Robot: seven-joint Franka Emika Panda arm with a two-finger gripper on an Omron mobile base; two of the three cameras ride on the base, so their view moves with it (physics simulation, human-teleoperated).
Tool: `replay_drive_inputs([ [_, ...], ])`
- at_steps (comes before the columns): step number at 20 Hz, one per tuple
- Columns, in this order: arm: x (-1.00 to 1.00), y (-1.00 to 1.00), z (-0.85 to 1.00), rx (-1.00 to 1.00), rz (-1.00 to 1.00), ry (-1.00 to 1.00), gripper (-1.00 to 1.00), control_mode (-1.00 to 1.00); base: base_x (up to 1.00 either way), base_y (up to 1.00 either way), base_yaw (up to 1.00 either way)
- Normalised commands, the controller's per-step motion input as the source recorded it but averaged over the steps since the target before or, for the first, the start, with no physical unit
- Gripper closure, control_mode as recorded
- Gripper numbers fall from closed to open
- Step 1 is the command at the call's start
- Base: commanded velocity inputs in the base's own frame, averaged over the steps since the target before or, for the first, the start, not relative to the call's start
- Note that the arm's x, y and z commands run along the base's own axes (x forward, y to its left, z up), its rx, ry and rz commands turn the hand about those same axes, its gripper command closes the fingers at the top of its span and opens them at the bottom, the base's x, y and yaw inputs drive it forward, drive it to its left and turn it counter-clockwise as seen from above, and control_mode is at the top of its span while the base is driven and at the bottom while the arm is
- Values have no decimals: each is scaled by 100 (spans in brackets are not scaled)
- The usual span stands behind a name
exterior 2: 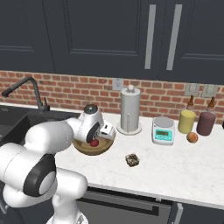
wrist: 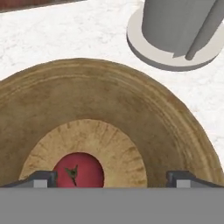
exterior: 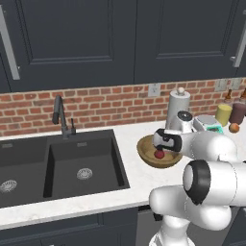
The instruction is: Pick the tomato from the sink and place it in the bowl. Then pick the bowl and place it in the microwave. Then close the microwave door and press the start button.
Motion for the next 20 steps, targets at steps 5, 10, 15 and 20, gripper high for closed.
replay_drive_inputs([
  [5, -3, -52, 25, 6, -7, 4, -100, -100, 0, 0, 0],
  [10, -10, -44, 10, 4, -5, 2, -100, -100, 0, 0, 0],
  [15, -9, -21, -1, 3, -1, 9, -100, -100, 0, 0, 0],
  [20, 0, -16, -8, 2, 0, 17, -100, -100, 0, 0, 0],
])
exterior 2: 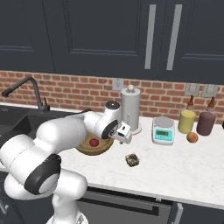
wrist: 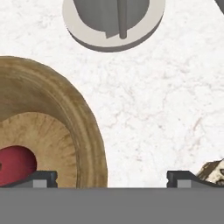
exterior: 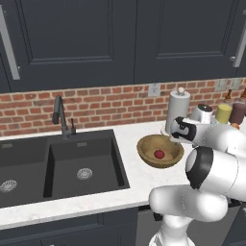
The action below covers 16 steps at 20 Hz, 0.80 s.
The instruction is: Pick the tomato from the sink and place it in the bowl. Then pick the bowl and place it in the microwave. Then close the microwave door and press the start button.
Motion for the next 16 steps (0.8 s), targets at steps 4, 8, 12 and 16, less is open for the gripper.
replay_drive_inputs([
  [4, 0, 0, -12, 1, 0, 6, -100, -100, 0, 0, 0],
  [8, 0, 0, -14, 0, 0, 1, -100, -100, 0, 0, 0],
  [12, -2, 1, -18, 1, 0, 0, -100, -100, 0, 0, 0],
  [16, 0, 11, -24, 0, 0, 0, -100, -100, 0, 0, 0],
])
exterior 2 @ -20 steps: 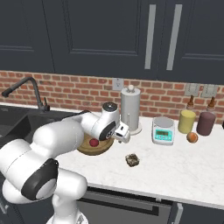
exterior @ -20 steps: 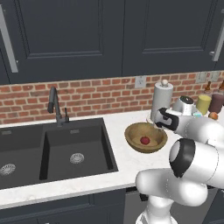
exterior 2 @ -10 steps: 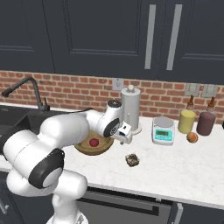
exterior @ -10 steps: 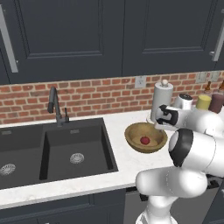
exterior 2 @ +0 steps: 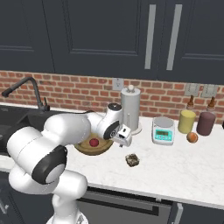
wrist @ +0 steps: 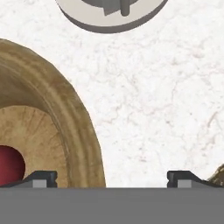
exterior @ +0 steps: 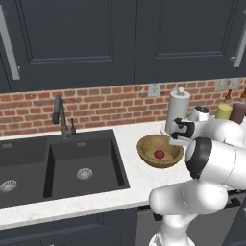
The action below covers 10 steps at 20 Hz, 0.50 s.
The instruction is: Pick the tomato from the sink and place it in the bowl. Then pick the bowl and place it in the microwave. Then close the microwave door and press the start button.
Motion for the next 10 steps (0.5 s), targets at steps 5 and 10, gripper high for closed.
replay_drive_inputs([
  [5, 0, 19, -27, 0, 0, 0, -100, -100, 0, 0, 0],
  [10, 0, 16, -23, 0, 0, 0, 100, -100, 0, 0, 0],
])
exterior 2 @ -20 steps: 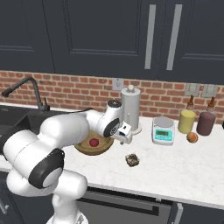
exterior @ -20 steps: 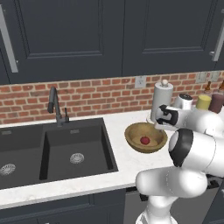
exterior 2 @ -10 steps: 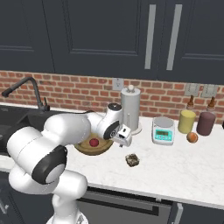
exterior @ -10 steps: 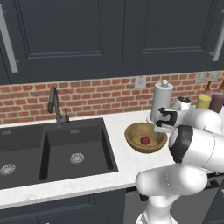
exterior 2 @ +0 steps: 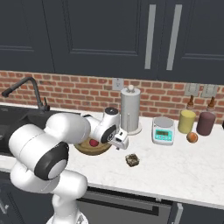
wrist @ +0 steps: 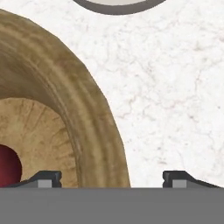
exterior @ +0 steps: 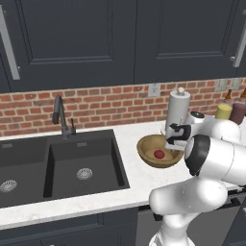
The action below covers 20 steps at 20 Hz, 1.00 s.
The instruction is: Pick the tomato from the sink and place it in the bowl. Then pick the bowl and place it in the microwave. Then close the microwave door and press the start button.
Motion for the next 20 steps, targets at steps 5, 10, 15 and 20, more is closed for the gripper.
replay_drive_inputs([
  [5, 0, 2, -5, 1, 0, 0, 100, -100, 0, 0, 0],
  [10, 0, 0, 0, 1, 0, 0, 100, -100, 0, 0, 0],
  [15, -19, 0, 3, 11, -10, -3, 100, -100, 0, 0, 0],
  [20, -51, 0, 32, 4, -23, -9, 100, -100, 0, 0, 0],
])
